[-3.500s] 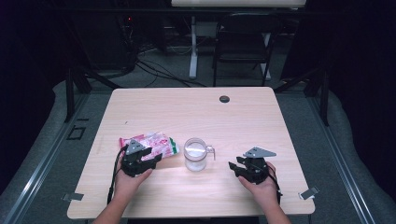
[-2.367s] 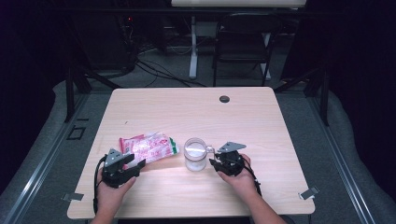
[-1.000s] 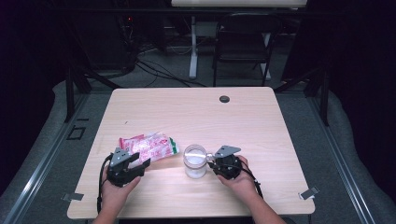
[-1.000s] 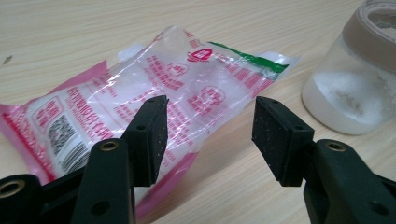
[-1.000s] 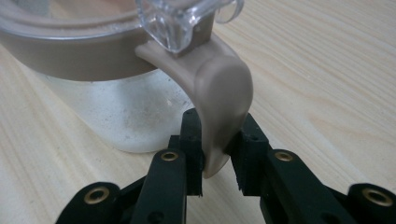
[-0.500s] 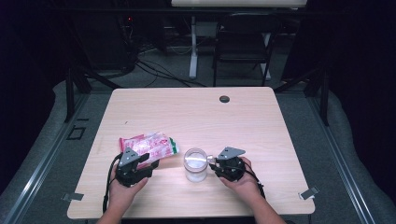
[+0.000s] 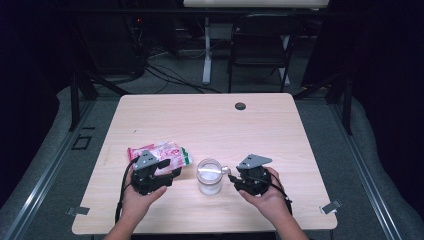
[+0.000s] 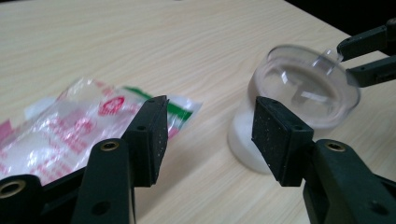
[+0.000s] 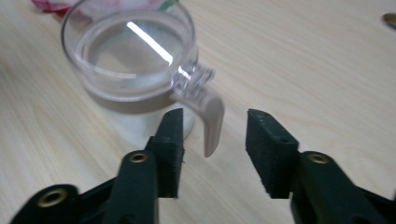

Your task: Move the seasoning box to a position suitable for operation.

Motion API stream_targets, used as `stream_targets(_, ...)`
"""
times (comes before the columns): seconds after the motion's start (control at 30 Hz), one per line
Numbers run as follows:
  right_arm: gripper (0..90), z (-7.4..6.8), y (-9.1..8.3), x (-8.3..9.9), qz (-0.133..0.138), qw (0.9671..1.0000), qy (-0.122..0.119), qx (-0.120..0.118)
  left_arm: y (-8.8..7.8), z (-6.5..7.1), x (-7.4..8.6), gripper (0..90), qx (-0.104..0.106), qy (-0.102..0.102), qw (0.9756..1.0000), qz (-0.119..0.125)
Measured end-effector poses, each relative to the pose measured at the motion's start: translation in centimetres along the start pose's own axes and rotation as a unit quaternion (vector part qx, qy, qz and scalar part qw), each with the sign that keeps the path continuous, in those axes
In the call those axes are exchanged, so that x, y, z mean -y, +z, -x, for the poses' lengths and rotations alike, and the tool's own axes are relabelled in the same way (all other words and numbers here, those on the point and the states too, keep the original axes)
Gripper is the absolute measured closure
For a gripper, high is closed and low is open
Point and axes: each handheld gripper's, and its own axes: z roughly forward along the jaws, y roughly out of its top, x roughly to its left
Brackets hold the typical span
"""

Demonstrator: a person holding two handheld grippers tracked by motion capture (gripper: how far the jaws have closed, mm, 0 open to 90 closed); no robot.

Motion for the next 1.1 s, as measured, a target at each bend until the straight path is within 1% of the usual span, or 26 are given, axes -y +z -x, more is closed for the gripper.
stream_targets(0.03,62.1,0.0,-0.3,-0.5,0.001,1.0,0.002,0.004,0.3,0.2,-0.5,47.1,-0.003,0.004,1.0,-0.002)
stream_targets(0.07,64.9,0.1,-0.6,-1.0,0.0,1.0,0.006,0.004,0.6,0.4,-0.9,49.4,-0.014,0.007,0.9999,-0.006)
stream_targets(0.1,67.3,0.2,-0.8,-1.5,0.003,0.9999,0.011,0.0,0.8,0.5,-1.4,49.7,-0.014,0.008,0.9999,-0.004)
stream_targets(0.13,68.3,0.3,-1.0,-1.9,0.006,0.9998,0.017,-0.006,1.0,0.6,-1.7,52.0,-0.008,0.006,1.0,0.0)
stream_targets(0.2,69.8,0.4,-1.1,-2.8,0.009,0.9994,0.03,-0.015,1.4,0.9,-2.2,58.3,0.012,0.005,0.9999,0.0)
stream_targets(0.23,70.8,0.5,-1.1,-3.1,0.009,0.9989,0.039,-0.024,1.6,1.0,-2.3,59.1,0.017,0.005,0.9998,-0.001)
stream_targets(0.3,72.2,0.3,-1.0,-3.5,0.017,0.9984,0.047,-0.027,1.8,1.2,-2.2,60.7,0.02,0.01,0.9998,-0.002)
stream_targets(0.33,72.9,0.3,-1.1,-3.5,0.019,0.9979,0.053,-0.031,1.9,1.2,-2.0,62.9,0.017,0.02,0.9996,-0.007)
stream_targets(0.37,73.8,0.2,-1.1,-3.5,0.022,0.997,0.066,-0.033,1.9,1.3,-1.8,65.9,0.015,0.028,0.9994,-0.016)
stream_targets(0.4,74.7,0.1,-1.0,-3.4,0.02,0.9961,0.077,-0.037,2.0,1.4,-1.6,67.6,0.016,0.032,0.9992,-0.02)
stream_targets(0.43,75.5,0.0,-0.9,-3.3,0.016,0.9957,0.084,-0.036,2.0,1.4,-1.3,69.0,0.018,0.034,0.999,-0.024)
stream_targets(0.47,76.4,0.0,-0.8,-3.2,0.013,0.9957,0.086,-0.034,2.1,1.4,-1.0,70.8,0.022,0.035,0.9988,-0.027)
stream_targets(0.57,79.0,-0.1,-0.6,-2.7,0.015,0.9941,0.104,-0.024,2.6,1.5,-0.1,75.3,0.031,0.038,0.9979,-0.042)
stream_targets(0.63,79.6,0.1,-0.3,-2.4,0.012,0.9931,0.115,-0.024,2.9,1.6,0.2,78.5,0.038,0.036,0.9973,-0.05)
stream_targets(0.67,79.6,0.2,-0.3,-2.2,0.012,0.9928,0.117,-0.024,3.0,1.7,0.3,80.1,0.036,0.033,0.9976,-0.049)
stream_targets(0.7,79.6,0.3,-0.2,-2.1,0.014,0.9918,0.124,-0.027,3.1,1.7,0.4,82.5,0.042,0.032,0.9973,-0.052)
stream_targets(0.73,79.6,0.4,-0.2,-2.0,0.013,0.991,0.129,-0.034,3.1,1.9,0.4,85.4,0.044,0.04,0.9967,-0.055)
stream_targets(0.8,79.8,0.5,0.0,-1.8,0.015,0.9883,0.144,-0.05,3.2,2.1,0.5,89.3,0.047,0.052,0.9957,-0.06)
stream_targets(0.83,80.2,0.6,0.1,-1.8,0.014,0.9875,0.148,-0.053,3.2,2.2,0.6,90.0,0.05,0.054,0.9952,-0.064)
stream_targets(0.9,81.1,0.8,0.2,-1.7,0.013,0.9875,0.148,-0.052,3.3,2.3,0.6,90.0,0.054,0.055,0.9947,-0.068)
stream_targets(0.97,82.0,0.9,0.3,-1.7,0.012,0.9871,0.149,-0.058,3.4,2.3,0.8,90.0,0.061,0.048,0.9946,-0.068)
stream_targets(1.0,82.3,0.9,0.3,-1.7,0.011,0.9865,0.152,-0.061,3.4,2.3,0.9,90.0,0.063,0.05,0.994,-0.074)
stream_targets(1.1,84.0,0.9,0.6,-1.7,0.011,0.9852,0.157,-0.069,3.4,2.4,1.1,90.0,0.067,0.049,0.9937,-0.076)
